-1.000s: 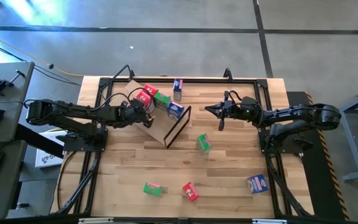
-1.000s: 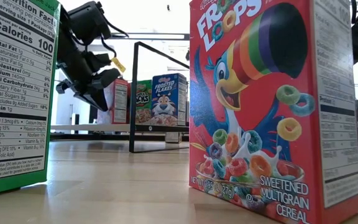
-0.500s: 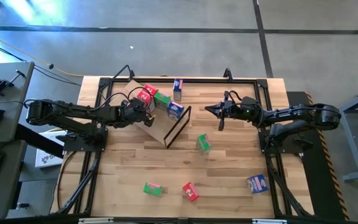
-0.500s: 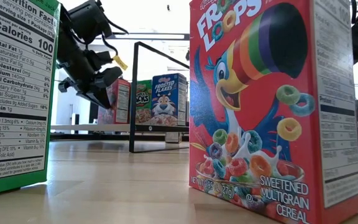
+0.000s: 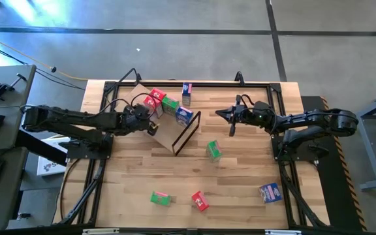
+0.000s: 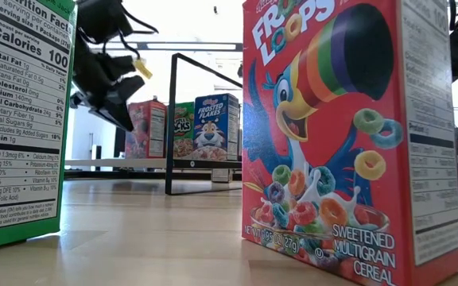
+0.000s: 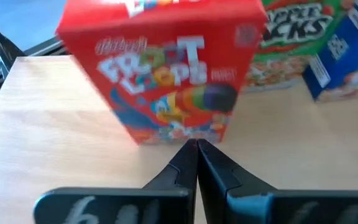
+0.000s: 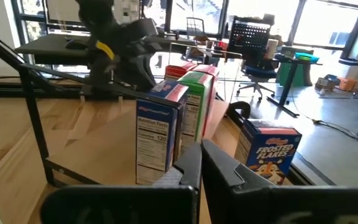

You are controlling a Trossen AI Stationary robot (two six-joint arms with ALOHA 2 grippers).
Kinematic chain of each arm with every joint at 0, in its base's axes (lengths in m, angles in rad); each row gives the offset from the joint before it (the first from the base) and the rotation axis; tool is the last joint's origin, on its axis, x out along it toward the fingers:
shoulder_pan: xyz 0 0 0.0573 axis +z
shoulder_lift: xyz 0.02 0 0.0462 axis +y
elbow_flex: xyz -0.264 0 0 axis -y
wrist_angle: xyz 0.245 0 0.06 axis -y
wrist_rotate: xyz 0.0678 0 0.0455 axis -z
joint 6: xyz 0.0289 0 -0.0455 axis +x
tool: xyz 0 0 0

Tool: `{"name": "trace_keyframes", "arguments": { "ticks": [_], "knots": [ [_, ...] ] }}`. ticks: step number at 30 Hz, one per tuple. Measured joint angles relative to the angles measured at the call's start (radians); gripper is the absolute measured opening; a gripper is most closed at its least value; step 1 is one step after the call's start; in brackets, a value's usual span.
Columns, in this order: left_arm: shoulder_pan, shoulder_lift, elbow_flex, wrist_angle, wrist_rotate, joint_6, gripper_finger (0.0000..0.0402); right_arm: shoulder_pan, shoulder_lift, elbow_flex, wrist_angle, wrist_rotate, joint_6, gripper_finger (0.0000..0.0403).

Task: Stack cereal on shelf
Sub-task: Put the top green cereal on the shelf

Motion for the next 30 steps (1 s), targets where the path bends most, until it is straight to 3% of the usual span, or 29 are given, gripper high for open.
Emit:
{"name": "trace_keyframes", "arguments": {
  "ticks": [6,10,15,20,23,30],
  "knots": [
    [-0.049,-0.104,-0.036,0.039,0.002,0.046,0.0000,0.000,0.000,0.009,-0.026,0.004,0.027,0.0000],
    [-0.057,-0.188,-0.161,0.271,0.084,0.147,0.0000,0.001,0.000,0.088,-0.182,0.003,0.053,0.0001],
    [-0.054,-0.268,-0.322,0.630,0.275,0.296,0.0000,0.024,0.000,0.215,-0.497,0.036,0.107,0.0023],
    [-0.006,-0.301,-0.339,0.647,0.413,0.290,0.0000,0.100,0.000,0.349,-0.800,0.159,0.176,0.0080],
    [0.023,-0.308,-0.339,0.647,0.425,0.293,0.0000,0.152,0.000,0.449,-0.997,0.189,0.259,0.0122],
    [0.059,-0.352,-0.338,0.734,0.504,0.455,0.0000,0.313,0.000,0.672,-1.431,0.301,0.545,0.0235]
  ]
}}
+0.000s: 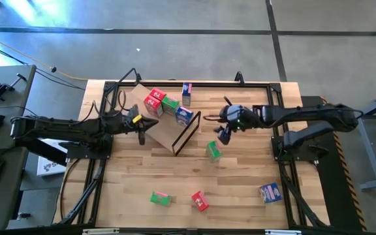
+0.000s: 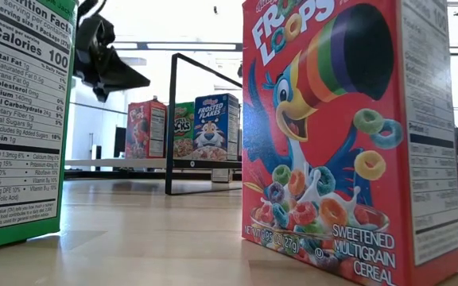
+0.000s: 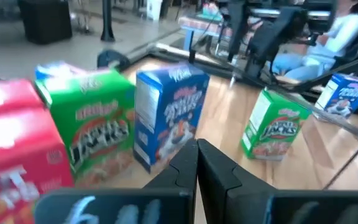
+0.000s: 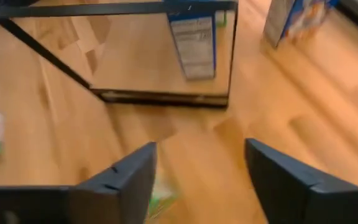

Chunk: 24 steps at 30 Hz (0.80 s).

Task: Stack cereal on shelf
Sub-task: Put the top green cereal on the shelf

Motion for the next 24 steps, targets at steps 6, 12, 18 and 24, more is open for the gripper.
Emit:
{"name": "trace_keyframes", "arguments": {
  "ticks": [6,12,18,24],
  "knots": [
    [0.036,-0.011,0.000,0.004,0.003,0.076,0.0000,0.139,0.040,0.108,-0.209,0.071,0.332,0.0303],
    [0.062,-0.010,0.000,0.002,0.004,0.131,0.0000,0.215,0.171,0.188,-0.291,0.051,0.543,0.0315],
    [0.073,-0.010,0.000,0.002,0.013,0.149,0.0000,0.232,0.312,0.278,-0.416,0.014,0.685,0.0315],
    [0.073,-0.010,0.000,-0.011,0.015,0.149,0.0000,0.225,0.416,0.369,-0.435,-0.048,0.667,0.0315]
  ]
}}
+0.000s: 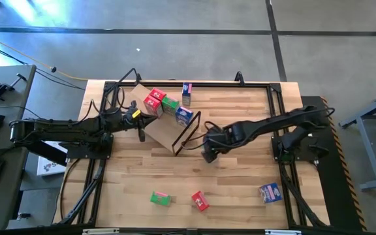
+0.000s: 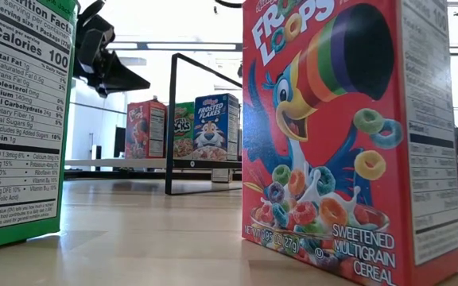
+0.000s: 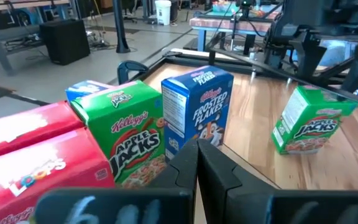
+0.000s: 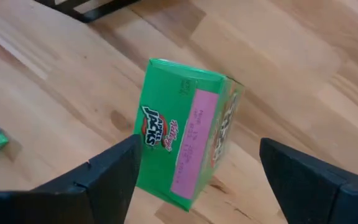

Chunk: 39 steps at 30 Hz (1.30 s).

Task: Stack cereal on shelf
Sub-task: Put the top green cereal on the shelf

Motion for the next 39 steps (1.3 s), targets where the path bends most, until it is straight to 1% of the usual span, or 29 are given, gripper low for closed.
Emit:
{"name": "trace_keyframes", "arguments": {
  "ticks": [4,10,12,17,23,29,39],
  "knots": [
    [0.000,0.000,0.000,-0.016,0.000,0.000,0.0000,-0.008,0.037,0.055,-0.039,-0.024,-0.006,0.0315],
    [0.000,0.000,0.000,-0.016,0.000,0.000,0.0000,-0.008,0.039,0.119,-0.141,0.063,-0.011,0.0315],
    [0.000,0.000,0.000,-0.018,0.000,0.000,0.0000,-0.008,0.038,0.133,-0.160,0.078,-0.029,0.0315],
    [0.000,0.000,0.000,-0.018,0.000,0.000,0.0000,-0.008,0.038,0.141,-0.179,0.080,-0.067,0.0314],
    [0.000,0.000,0.000,-0.018,0.000,-0.001,0.0000,-0.008,0.037,0.137,-0.301,0.081,-0.049,0.0314],
    [0.000,0.000,0.000,-0.019,0.005,-0.003,0.0000,-0.008,0.037,0.136,-0.213,0.057,-0.067,0.0314],
    [0.000,0.000,0.000,-0.032,0.008,-0.004,0.0000,-0.007,0.037,0.136,-0.210,0.039,-0.068,0.0314]
  ]
}}
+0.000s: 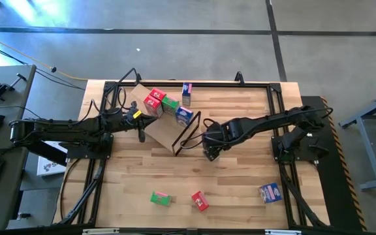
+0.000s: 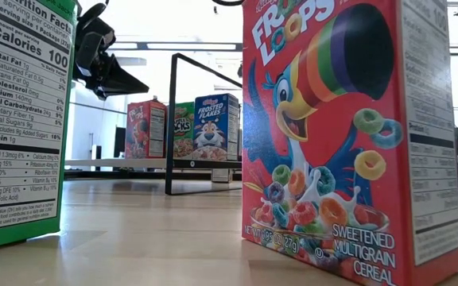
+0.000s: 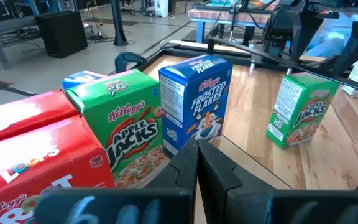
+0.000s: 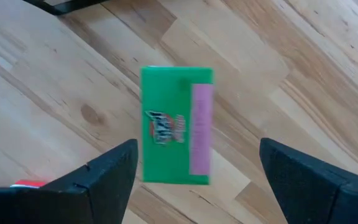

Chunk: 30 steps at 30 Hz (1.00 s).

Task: Stack cereal on shelf
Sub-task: Put the top green cereal on the shelf

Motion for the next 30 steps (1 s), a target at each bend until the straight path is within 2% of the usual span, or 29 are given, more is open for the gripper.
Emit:
{"name": "trace_keyframes", "arguments": {
  "ticks": [10,16,19,27,30],
  "knots": [
    [0.000,0.000,0.000,-0.005,0.000,-0.008,0.0000,0.020,0.080,0.000,0.012,-0.075,-0.007,0.0314],
    [0.000,0.000,0.000,-0.005,0.000,-0.008,0.0000,0.029,0.093,0.000,0.012,-0.036,-0.018,0.0303],
    [0.000,0.000,0.000,-0.007,0.000,-0.008,0.0000,0.028,0.093,0.000,0.014,-0.013,-0.025,0.0274],
    [0.000,0.000,0.000,-0.007,0.000,-0.007,0.0000,0.028,0.093,0.000,0.025,-0.012,-0.057,0.0162],
    [0.000,0.000,0.000,-0.007,0.000,-0.007,0.0000,0.028,0.093,0.003,0.030,-0.027,-0.081,0.0144]
  ]
}}
